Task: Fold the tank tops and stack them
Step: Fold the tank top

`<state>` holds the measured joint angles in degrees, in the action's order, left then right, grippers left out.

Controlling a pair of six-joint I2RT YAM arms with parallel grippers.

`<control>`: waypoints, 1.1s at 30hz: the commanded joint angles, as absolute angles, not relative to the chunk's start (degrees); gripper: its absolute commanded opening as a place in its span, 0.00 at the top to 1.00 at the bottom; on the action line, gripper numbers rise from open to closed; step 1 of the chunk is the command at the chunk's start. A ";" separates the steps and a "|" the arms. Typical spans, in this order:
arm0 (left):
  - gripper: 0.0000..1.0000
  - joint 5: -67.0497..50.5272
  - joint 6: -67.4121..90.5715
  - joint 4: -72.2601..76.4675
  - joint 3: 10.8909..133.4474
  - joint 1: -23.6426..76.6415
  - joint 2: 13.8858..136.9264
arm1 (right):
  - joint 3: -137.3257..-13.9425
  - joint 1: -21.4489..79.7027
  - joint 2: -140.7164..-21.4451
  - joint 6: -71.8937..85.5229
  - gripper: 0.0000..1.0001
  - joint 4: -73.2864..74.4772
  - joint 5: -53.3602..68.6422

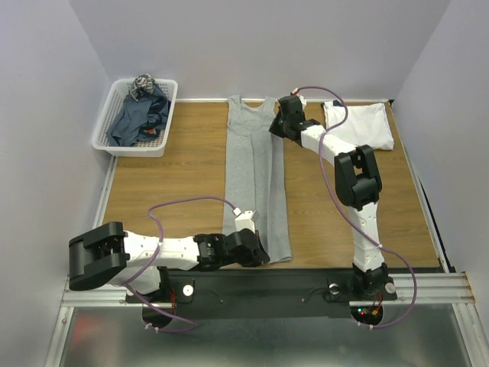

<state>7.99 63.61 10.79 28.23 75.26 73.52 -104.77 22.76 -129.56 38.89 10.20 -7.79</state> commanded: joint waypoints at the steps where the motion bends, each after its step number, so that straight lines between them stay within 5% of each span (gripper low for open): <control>1: 1.00 9.40 64.95 9.23 27.42 75.32 71.02 | -108.46 23.99 -130.43 39.46 0.99 8.35 -9.67; 33: 1.00 11.78 69.43 1.14 26.45 75.41 67.41 | -115.22 26.72 -137.02 40.25 0.95 8.88 -9.14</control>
